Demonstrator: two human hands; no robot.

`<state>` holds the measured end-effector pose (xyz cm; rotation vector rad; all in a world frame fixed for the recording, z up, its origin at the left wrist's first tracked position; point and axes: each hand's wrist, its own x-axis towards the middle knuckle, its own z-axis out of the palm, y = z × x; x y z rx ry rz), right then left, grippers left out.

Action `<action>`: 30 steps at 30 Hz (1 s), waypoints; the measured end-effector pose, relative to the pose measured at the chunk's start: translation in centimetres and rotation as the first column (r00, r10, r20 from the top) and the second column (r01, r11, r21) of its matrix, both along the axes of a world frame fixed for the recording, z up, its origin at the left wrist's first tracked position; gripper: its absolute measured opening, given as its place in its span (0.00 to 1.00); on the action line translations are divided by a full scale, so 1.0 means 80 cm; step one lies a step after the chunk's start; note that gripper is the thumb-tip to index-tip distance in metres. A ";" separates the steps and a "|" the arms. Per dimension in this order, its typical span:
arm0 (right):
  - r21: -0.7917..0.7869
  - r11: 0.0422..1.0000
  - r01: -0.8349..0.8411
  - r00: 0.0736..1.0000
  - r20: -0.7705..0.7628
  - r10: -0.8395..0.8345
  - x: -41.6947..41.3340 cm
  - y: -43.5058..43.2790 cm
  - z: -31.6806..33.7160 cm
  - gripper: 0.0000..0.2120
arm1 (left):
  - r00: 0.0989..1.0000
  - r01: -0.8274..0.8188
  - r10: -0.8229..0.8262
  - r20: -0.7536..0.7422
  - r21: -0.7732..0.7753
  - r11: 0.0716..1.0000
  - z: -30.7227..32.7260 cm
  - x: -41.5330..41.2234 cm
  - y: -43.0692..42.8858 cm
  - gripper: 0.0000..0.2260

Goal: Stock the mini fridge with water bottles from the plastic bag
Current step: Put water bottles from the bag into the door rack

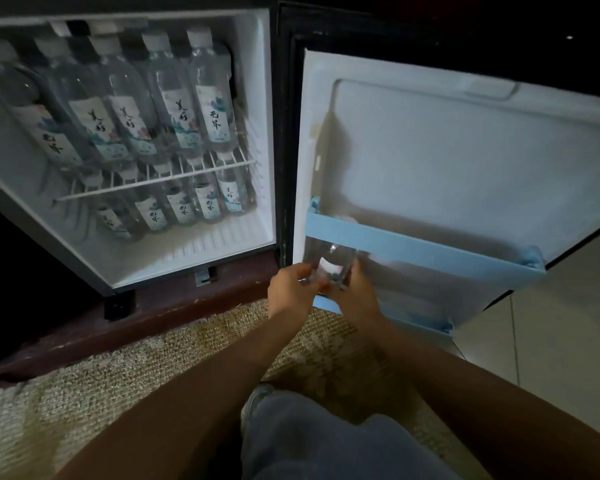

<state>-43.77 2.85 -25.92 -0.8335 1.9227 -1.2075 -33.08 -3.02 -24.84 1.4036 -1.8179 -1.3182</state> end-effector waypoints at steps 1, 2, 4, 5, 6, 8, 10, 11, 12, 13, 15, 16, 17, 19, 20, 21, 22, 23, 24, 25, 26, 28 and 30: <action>0.008 1.000 -0.017 1.000 0.008 0.017 -0.001 -0.003 0.001 0.35 | 1.000 -0.004 0.004 0.016 -0.019 1.000 -0.001 0.001 0.000 0.14; 0.028 0.999 -0.026 1.000 -0.011 0.026 -0.001 -0.006 0.002 0.36 | 1.000 -0.005 0.005 0.020 -0.024 1.000 -0.001 0.002 0.000 0.14; 0.090 0.996 -0.024 0.995 -0.094 0.032 0.000 -0.011 0.001 0.36 | 1.000 -0.006 0.006 0.017 -0.018 1.000 -0.001 0.005 0.000 0.13; 0.113 0.993 -0.016 0.991 -0.132 0.031 0.000 -0.013 -0.001 0.34 | 1.000 -0.014 0.015 0.025 -0.024 1.000 -0.001 0.006 0.000 0.12; 0.128 0.992 -0.007 0.989 -0.144 0.026 0.001 -0.013 0.000 0.30 | 0.999 -0.030 0.031 0.037 -0.033 0.999 -0.001 0.007 0.000 0.10; 0.157 0.988 -0.009 0.995 -0.100 0.025 0.002 -0.015 0.005 0.23 | 0.996 -0.066 0.069 0.055 -0.050 0.997 -0.001 0.008 0.000 0.10; 0.204 0.978 -0.053 0.984 -0.158 0.086 0.002 -0.021 0.008 0.32 | 0.994 -0.074 0.078 0.078 -0.050 0.996 -0.001 0.008 0.000 0.13; 0.252 0.965 -0.066 0.972 -0.203 0.119 0.003 -0.022 0.008 0.34 | 0.994 -0.067 0.070 0.085 -0.039 0.997 -0.001 0.009 -0.001 0.15; 0.293 0.954 -0.061 0.962 -0.238 0.135 0.005 -0.024 0.009 0.32 | 0.995 -0.054 0.056 0.083 -0.024 0.998 0.000 0.009 -0.002 0.16; 0.318 0.947 -0.049 0.958 -0.254 0.135 0.006 -0.026 0.009 0.30 | 0.996 -0.038 0.039 0.078 -0.013 0.999 0.001 0.010 -0.004 0.16; 0.326 0.945 -0.030 0.955 -0.271 0.124 0.008 -0.028 0.009 0.26 | 0.998 -0.006 0.006 0.065 -0.005 1.000 0.003 0.013 -0.007 0.15; 0.344 0.938 -0.033 0.948 -0.288 0.139 0.009 -0.029 0.009 0.25 | 0.998 0.009 -0.009 0.059 0.000 1.000 0.004 0.015 -0.008 0.15; 0.370 0.928 -0.045 0.938 -0.303 0.167 0.008 -0.030 0.010 0.24 | 0.998 0.021 -0.021 0.054 0.006 1.000 0.005 0.017 -0.009 0.14; 0.413 0.907 -0.077 0.927 -0.306 0.218 0.007 -0.032 0.015 0.25 | 0.998 0.039 -0.040 0.043 0.011 0.999 0.007 0.020 -0.010 0.15; 0.429 0.899 -0.089 0.926 -0.298 0.233 0.006 -0.032 0.018 0.25 | 0.998 0.046 -0.046 0.045 0.005 0.999 0.009 0.022 -0.010 0.15; 0.444 0.891 -0.094 0.926 -0.291 0.243 0.006 -0.032 0.022 0.25 | 0.997 0.049 -0.049 0.053 -0.004 0.999 0.011 0.024 -0.010 0.16; 0.456 0.885 -0.092 0.926 -0.288 0.245 0.006 -0.031 0.024 0.25 | 0.997 0.050 -0.050 0.061 -0.009 0.999 0.013 0.026 -0.010 0.16; 0.465 0.881 -0.086 0.924 -0.293 0.245 0.007 -0.030 0.026 0.24 | 0.997 0.051 -0.050 0.066 -0.006 0.999 0.016 0.029 -0.010 0.17; 0.470 0.879 -0.077 0.918 -0.310 0.246 0.008 -0.028 0.029 0.23 | 0.996 0.052 -0.052 0.066 0.003 0.999 0.020 0.031 -0.010 0.17; 0.477 0.876 -0.067 0.909 -0.333 0.251 0.009 -0.026 0.033 0.23 | 0.997 0.051 -0.052 0.057 0.017 0.999 0.026 0.034 -0.010 0.18; 0.485 0.872 -0.064 0.900 -0.351 0.261 0.010 -0.023 0.038 0.23 | 0.998 0.044 -0.045 0.042 0.030 0.999 0.033 0.037 -0.010 0.19; 0.504 0.860 -0.078 0.893 -0.348 0.285 0.013 -0.020 0.052 0.21 | 0.999 0.016 -0.017 0.041 0.018 1.000 0.049 0.044 -0.010 0.19; 0.515 0.852 -0.089 0.884 -0.354 0.306 0.017 -0.018 0.070 0.18 | 0.998 -0.002 0.004 0.062 -0.034 0.999 0.070 0.051 -0.009 0.19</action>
